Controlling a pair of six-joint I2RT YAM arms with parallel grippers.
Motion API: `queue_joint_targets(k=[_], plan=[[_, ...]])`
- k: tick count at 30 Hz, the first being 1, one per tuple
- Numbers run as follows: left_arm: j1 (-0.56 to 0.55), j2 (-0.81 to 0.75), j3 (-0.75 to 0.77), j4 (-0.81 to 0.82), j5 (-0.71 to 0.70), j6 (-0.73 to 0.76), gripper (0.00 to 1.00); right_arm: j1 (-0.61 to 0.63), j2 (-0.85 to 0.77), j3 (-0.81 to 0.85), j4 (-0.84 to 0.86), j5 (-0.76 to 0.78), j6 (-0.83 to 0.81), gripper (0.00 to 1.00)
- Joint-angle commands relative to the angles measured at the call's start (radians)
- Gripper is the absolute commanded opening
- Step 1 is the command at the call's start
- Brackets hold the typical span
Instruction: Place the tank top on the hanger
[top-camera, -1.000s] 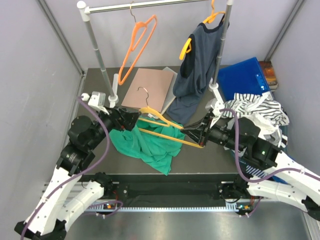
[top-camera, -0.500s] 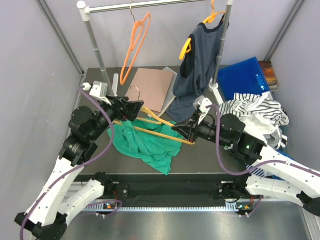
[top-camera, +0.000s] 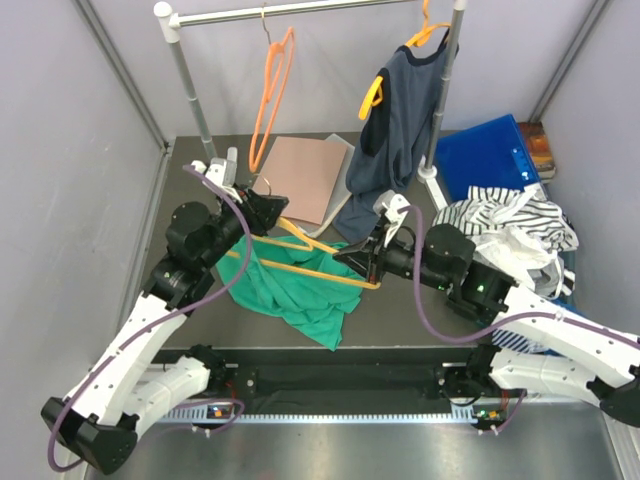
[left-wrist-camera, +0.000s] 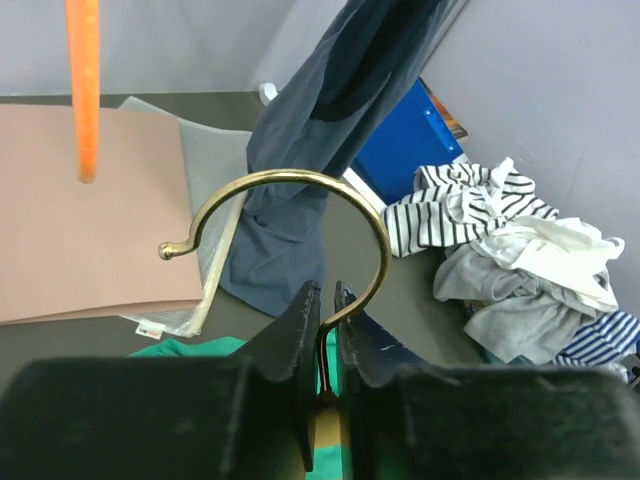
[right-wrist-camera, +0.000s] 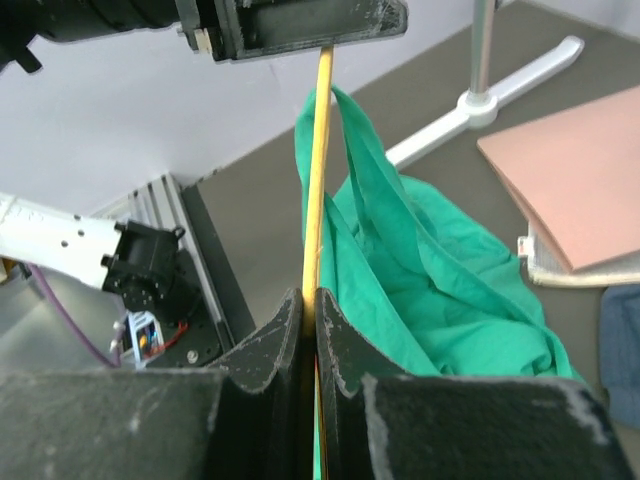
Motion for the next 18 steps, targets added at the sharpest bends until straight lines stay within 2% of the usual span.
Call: queue_joint_targets(k=[1,3,6,7,9,10,13,14,18], plan=[[-0.008,0.005,-0.03,0.096,-0.015,0.0,0.0,-0.008,0.024,0.031,0.117,-0.021,0.019,0.0],[-0.008,-0.003,-0.05,0.093,-0.048,0.025,0.0,-0.015,0.033,0.04,0.092,-0.018,0.016,0.01],[-0.008,-0.011,-0.072,0.085,-0.132,0.066,0.0,-0.031,0.039,0.088,-0.012,0.029,-0.01,0.35],[-0.01,-0.011,-0.079,0.085,-0.138,0.075,0.0,-0.04,0.024,0.117,-0.102,0.04,-0.022,0.59],[-0.008,-0.009,-0.081,0.048,-0.209,0.103,0.0,-0.085,-0.002,0.141,-0.161,0.049,-0.03,0.79],[-0.008,-0.009,-0.084,0.042,-0.219,0.111,0.0,-0.109,-0.032,0.146,-0.203,0.046,-0.032,0.93],[-0.008,-0.014,-0.09,0.036,-0.23,0.134,0.0,-0.233,-0.057,0.135,-0.268,0.008,-0.006,1.0],[-0.008,-0.018,-0.09,0.034,-0.232,0.143,0.0,-0.303,-0.048,0.131,-0.286,-0.033,0.003,1.0],[-0.008,-0.024,-0.095,0.017,-0.252,0.166,0.0,-0.373,0.039,0.051,-0.313,-0.057,0.072,0.94]])
